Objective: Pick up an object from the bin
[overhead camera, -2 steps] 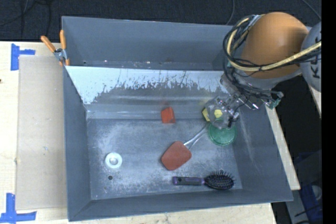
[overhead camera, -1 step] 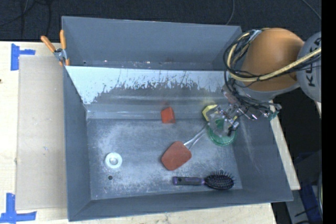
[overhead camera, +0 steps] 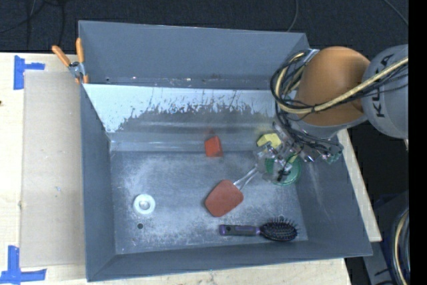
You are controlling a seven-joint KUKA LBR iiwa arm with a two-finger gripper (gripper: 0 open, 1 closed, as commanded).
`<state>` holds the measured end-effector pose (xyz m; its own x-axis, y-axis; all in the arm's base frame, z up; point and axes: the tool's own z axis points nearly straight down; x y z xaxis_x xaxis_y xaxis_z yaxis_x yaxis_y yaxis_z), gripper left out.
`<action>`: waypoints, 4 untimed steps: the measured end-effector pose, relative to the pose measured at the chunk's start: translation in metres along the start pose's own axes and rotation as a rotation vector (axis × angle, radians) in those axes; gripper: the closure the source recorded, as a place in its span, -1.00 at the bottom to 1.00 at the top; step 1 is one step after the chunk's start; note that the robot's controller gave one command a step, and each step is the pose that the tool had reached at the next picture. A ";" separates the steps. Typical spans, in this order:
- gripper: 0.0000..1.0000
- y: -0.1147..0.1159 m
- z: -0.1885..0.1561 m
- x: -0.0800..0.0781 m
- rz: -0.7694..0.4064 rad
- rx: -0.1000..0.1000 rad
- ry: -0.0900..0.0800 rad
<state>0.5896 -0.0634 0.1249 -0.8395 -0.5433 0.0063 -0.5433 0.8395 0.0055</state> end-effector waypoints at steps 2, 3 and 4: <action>1.00 -0.061 0.022 0.038 -0.182 0.001 -0.003; 1.00 -0.036 0.034 0.013 -0.230 0.005 -0.004; 1.00 -0.004 0.045 0.013 -0.194 -0.002 -0.006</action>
Offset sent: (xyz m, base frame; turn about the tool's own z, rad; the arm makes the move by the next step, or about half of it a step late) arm -0.0054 -0.0870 -0.0277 -0.1610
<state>0.5809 -0.0738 0.0804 -0.7191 -0.6949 -0.0013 -0.6949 0.7190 0.0082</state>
